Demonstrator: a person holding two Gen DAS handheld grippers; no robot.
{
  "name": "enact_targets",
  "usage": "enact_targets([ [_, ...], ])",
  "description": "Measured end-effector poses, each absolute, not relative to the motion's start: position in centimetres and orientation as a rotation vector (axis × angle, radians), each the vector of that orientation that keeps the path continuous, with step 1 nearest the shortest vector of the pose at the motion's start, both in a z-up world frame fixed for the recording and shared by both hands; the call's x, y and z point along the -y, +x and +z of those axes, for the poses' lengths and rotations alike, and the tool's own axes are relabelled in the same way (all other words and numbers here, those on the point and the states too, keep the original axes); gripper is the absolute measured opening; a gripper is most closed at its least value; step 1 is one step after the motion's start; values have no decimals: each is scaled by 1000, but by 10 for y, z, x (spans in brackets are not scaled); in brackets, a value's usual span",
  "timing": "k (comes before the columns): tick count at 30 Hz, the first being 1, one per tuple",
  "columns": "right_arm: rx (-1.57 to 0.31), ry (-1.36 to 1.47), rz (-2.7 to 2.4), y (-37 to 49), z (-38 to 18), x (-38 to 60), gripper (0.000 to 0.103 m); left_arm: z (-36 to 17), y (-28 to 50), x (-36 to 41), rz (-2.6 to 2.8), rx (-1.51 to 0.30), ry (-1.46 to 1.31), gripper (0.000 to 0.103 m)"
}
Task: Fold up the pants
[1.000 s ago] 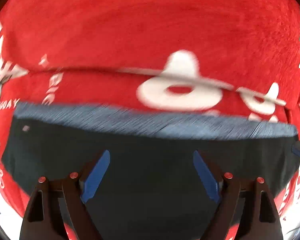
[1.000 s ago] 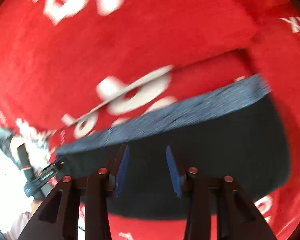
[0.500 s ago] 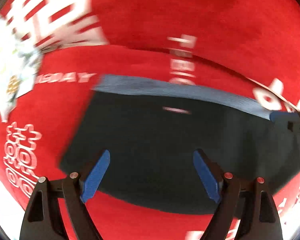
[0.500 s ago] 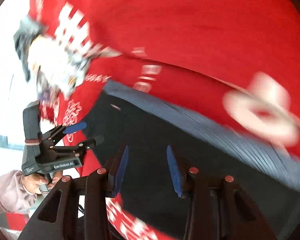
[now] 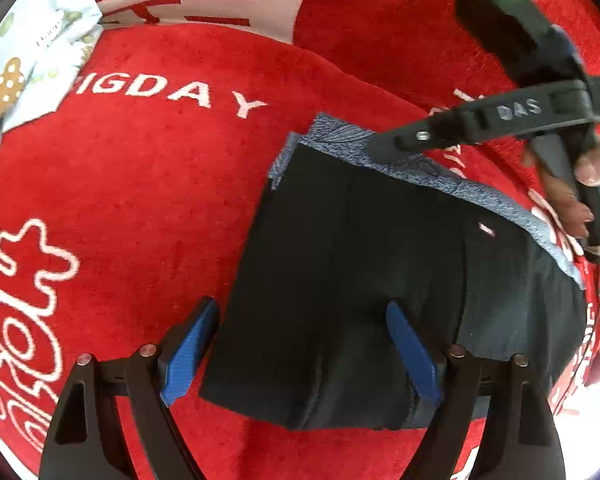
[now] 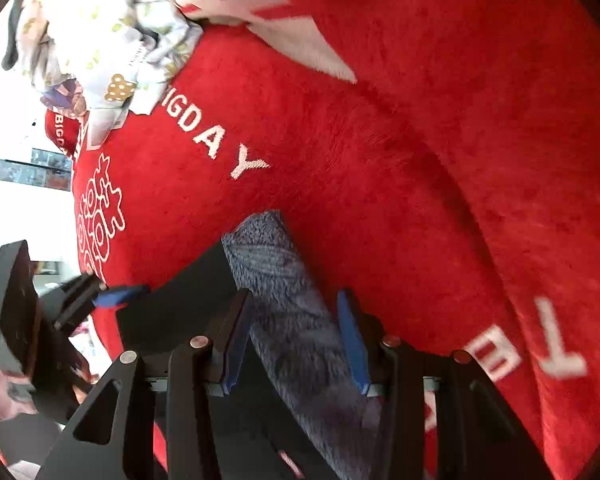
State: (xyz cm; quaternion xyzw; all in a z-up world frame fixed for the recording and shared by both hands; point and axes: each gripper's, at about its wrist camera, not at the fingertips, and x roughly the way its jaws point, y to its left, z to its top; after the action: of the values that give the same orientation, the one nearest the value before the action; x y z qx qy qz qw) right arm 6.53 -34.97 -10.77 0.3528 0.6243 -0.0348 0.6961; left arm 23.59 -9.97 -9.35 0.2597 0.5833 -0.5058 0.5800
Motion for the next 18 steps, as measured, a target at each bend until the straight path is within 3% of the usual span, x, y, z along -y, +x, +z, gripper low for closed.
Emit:
enact_targets([
  [2,-1408,804,-48,71,-112,349,42,-97,237,99,-1186,-1371,590,86],
  [3,-1405,810,-42,73,-111,348,14,-97,237,99,-1185,-1375,582,86],
  [4,-1401,805,-43,72,-107,348,5,-97,237,97,-1183,-1376,578,86],
  [10,-1329,815,135,90,-69,325,5,-83,238,81,-1189,-1334,588,86],
  [16,-1466,780,-21,102,-131,322,5,-74,245,75,-1156,-1326,581,86],
  [18,-1400,850,-95,95,-130,328,12,-69,245,84,-1156,-1305,582,86],
])
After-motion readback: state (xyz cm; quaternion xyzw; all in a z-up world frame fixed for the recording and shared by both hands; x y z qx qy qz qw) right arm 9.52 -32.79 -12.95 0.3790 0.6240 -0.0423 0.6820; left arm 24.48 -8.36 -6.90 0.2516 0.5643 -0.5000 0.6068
